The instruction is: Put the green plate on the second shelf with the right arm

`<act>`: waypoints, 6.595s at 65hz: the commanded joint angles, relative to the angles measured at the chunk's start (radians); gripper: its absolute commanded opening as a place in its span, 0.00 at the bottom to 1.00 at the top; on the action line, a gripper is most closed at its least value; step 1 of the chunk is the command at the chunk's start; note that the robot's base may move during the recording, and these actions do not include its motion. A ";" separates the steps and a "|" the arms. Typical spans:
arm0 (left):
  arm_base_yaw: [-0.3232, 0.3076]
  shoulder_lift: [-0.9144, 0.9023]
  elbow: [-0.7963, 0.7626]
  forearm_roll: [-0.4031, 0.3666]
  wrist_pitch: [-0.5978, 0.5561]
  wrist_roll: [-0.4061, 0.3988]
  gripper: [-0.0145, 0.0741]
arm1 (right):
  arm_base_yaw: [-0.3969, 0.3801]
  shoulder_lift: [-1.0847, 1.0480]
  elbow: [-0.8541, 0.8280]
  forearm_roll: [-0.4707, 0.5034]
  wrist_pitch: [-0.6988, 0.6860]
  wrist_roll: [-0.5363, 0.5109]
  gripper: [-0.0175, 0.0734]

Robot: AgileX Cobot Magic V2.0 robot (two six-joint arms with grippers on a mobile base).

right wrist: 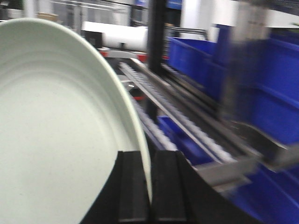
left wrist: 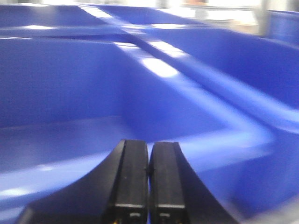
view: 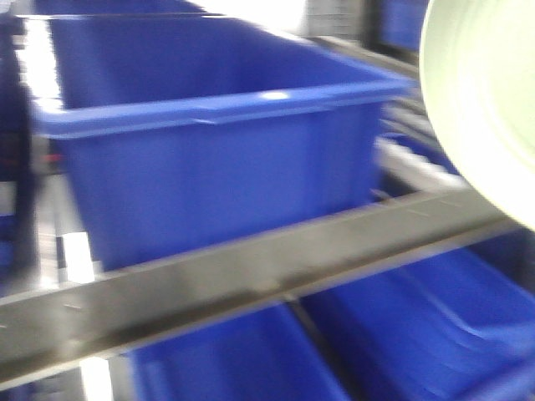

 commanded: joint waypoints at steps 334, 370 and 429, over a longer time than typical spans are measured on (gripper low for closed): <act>-0.008 -0.016 0.042 -0.008 -0.085 -0.008 0.31 | 0.122 -0.077 0.184 0.095 -0.180 -0.012 0.25; -0.008 -0.016 0.042 -0.008 -0.085 -0.008 0.31 | 0.114 -0.074 0.203 0.095 -0.118 -0.012 0.25; -0.008 -0.016 0.042 -0.008 -0.085 -0.008 0.31 | 0.114 -0.074 0.203 0.068 -0.208 0.006 0.25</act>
